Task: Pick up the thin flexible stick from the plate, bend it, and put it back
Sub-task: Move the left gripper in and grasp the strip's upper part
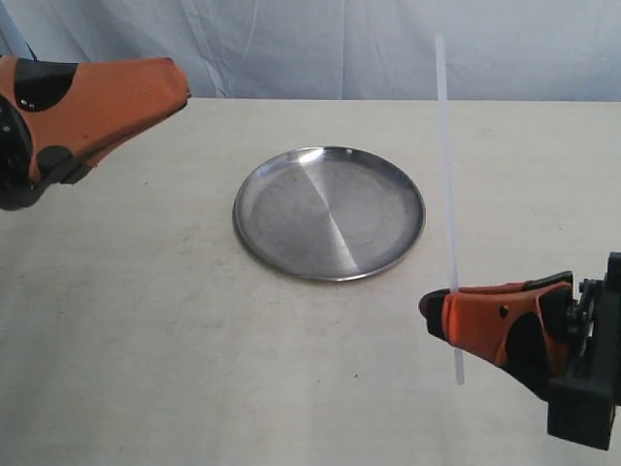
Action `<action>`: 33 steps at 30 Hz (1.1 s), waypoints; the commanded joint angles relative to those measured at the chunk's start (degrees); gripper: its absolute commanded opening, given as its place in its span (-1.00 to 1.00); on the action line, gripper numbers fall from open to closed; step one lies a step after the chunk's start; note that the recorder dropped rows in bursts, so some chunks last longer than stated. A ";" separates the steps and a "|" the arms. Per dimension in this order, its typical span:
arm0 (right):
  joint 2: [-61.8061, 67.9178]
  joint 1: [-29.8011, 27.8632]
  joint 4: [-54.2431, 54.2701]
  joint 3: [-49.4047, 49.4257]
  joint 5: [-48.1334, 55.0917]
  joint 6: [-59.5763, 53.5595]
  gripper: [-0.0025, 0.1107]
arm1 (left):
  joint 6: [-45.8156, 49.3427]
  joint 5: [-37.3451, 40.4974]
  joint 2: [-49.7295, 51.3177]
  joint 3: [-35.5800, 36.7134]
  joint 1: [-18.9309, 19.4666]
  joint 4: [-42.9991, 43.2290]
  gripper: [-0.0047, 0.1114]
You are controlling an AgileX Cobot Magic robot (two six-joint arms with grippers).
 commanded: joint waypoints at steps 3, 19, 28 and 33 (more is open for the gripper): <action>2.95 -0.02 1.42 0.27 -0.63 -1.06 -0.97 | 4.55 4.13 0.94 -2.82 -7.94 1.51 -0.78; 12.06 -0.02 18.87 0.27 9.25 -20.90 -0.97 | 0.63 14.10 20.31 -13.40 -23.80 -2.07 0.14; 12.06 -0.02 20.19 0.27 12.43 -20.90 -0.97 | 5.86 19.57 21.46 -15.28 -23.80 -0.95 -0.17; 12.06 -0.02 22.12 0.02 15.10 -21.22 -0.97 | 13.89 19.40 21.46 -15.28 -23.80 -2.86 -0.91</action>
